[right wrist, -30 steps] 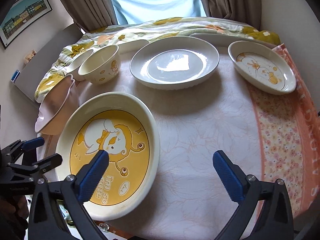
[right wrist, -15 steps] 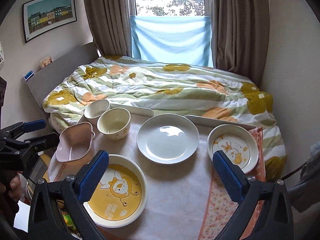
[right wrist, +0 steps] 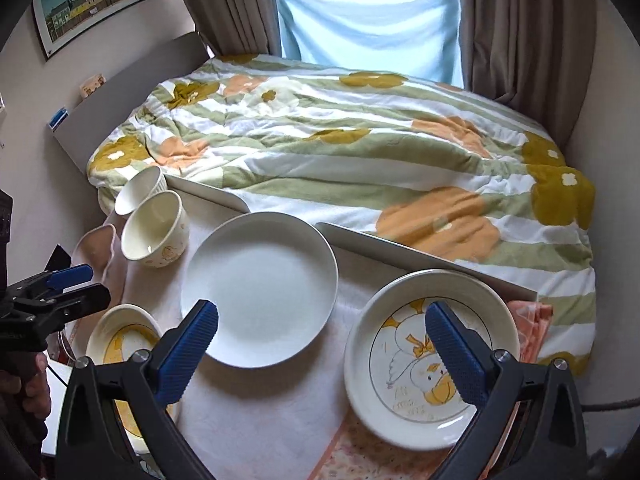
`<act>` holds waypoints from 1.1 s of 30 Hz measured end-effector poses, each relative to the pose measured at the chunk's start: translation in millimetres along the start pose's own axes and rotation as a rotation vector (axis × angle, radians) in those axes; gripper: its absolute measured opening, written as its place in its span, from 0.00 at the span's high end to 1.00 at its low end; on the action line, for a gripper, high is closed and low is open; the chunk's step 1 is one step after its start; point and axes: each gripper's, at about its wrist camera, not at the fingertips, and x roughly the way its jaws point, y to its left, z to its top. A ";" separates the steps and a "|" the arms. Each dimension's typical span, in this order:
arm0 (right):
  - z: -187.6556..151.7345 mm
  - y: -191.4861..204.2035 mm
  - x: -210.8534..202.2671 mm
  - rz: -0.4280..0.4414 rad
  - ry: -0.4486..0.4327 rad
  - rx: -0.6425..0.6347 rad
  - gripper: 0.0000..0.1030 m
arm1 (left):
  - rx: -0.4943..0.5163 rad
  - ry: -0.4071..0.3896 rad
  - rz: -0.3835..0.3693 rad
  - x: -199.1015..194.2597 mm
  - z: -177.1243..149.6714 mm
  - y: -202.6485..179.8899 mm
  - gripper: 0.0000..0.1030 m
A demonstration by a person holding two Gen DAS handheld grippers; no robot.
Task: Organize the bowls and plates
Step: 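Grasp the rim of the plain white plate with both grippers, then lift the white plate with both grippers and carry it over the yellow-printed plate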
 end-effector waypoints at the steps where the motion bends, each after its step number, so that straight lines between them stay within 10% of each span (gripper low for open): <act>1: 2.8 -4.6 12.3 0.007 0.026 -0.008 0.01 | -0.009 0.020 0.001 13.3 1.4 0.9 0.05; 21: 9.3 -11.6 133.8 0.193 0.260 -0.152 0.81 | -0.026 0.185 0.073 106.8 4.5 9.2 0.78; 33: 10.5 -13.1 131.6 0.204 0.241 -0.150 0.83 | -0.010 0.162 0.133 100.4 2.9 2.6 0.80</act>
